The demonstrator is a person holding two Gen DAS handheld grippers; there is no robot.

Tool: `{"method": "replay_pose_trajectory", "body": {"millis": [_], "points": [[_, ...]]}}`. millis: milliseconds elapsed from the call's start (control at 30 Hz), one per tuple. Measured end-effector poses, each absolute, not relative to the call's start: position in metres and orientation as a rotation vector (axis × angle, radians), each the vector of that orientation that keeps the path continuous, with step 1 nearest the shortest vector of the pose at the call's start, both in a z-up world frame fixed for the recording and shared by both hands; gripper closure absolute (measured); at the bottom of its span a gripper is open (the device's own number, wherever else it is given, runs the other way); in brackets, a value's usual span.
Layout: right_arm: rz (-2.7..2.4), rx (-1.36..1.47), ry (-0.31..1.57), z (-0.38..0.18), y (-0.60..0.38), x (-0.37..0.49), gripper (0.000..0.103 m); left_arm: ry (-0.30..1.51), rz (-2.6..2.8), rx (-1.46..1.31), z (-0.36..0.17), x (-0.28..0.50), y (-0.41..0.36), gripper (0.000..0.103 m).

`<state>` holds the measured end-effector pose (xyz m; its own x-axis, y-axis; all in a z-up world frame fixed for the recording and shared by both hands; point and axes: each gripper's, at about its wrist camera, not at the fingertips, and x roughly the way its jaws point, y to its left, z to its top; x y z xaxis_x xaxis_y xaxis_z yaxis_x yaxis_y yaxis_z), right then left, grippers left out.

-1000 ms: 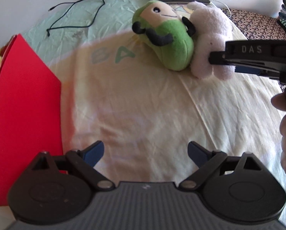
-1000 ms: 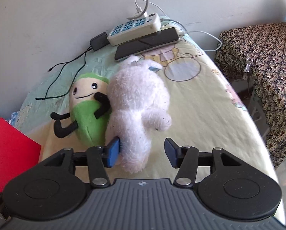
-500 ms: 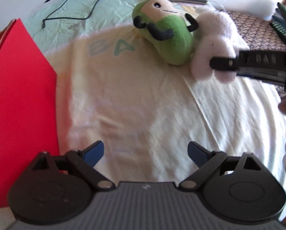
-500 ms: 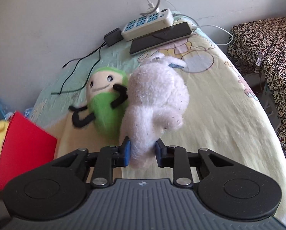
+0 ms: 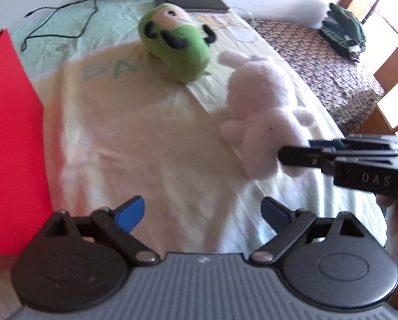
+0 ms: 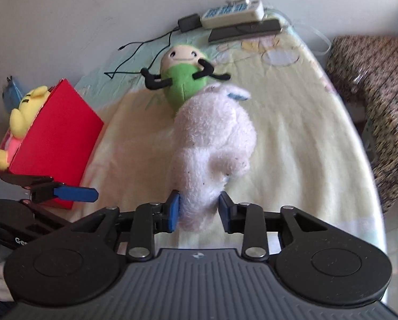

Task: Organize objects
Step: 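Grasp the white lamb plush with the right tool, then lift the white lamb plush toward the red box with the right tool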

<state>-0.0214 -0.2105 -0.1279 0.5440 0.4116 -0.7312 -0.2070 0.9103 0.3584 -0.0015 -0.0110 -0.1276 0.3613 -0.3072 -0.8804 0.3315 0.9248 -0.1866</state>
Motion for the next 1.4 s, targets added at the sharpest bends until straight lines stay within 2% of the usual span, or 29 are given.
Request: {"method": "replay_pose_trajectory", "body": {"millis": [100, 267, 533, 600, 967, 1167, 1400], "points": [[0.384, 0.3, 0.906, -0.121, -0.223, -0.02, 0.055, 1.115, -0.421, 0.036, -0.123, -0.004, -0.018, 0.009], [0.296, 0.469, 0.873, -0.121, -0.249, -0.007, 0.052, 1.086, -0.424, 0.059, -0.12, -0.004, -0.026, 0.009], [0.224, 0.733, 0.915, -0.145, -0.264, 0.012, 0.059, 1.068, -0.415, 0.073, -0.117, -0.015, -0.029, 0.009], [0.256, 0.754, 0.923, -0.145, -0.256, 0.015, 0.066, 1.062, -0.413, 0.073, -0.116, -0.017, -0.028, 0.009], [0.439, 0.546, 0.926, -0.122, -0.178, 0.027, 0.069, 1.02, -0.389, 0.058, -0.107, -0.016, -0.009, 0.009], [0.477, 0.41, 0.868, -0.107, -0.144, 0.038, 0.069, 1.003, -0.359, 0.04, -0.102, -0.007, 0.008, 0.009], [0.444, 0.505, 0.837, -0.103, -0.168, 0.037, 0.068, 0.995, -0.334, 0.014, -0.101, 0.014, 0.018, 0.009]]}}
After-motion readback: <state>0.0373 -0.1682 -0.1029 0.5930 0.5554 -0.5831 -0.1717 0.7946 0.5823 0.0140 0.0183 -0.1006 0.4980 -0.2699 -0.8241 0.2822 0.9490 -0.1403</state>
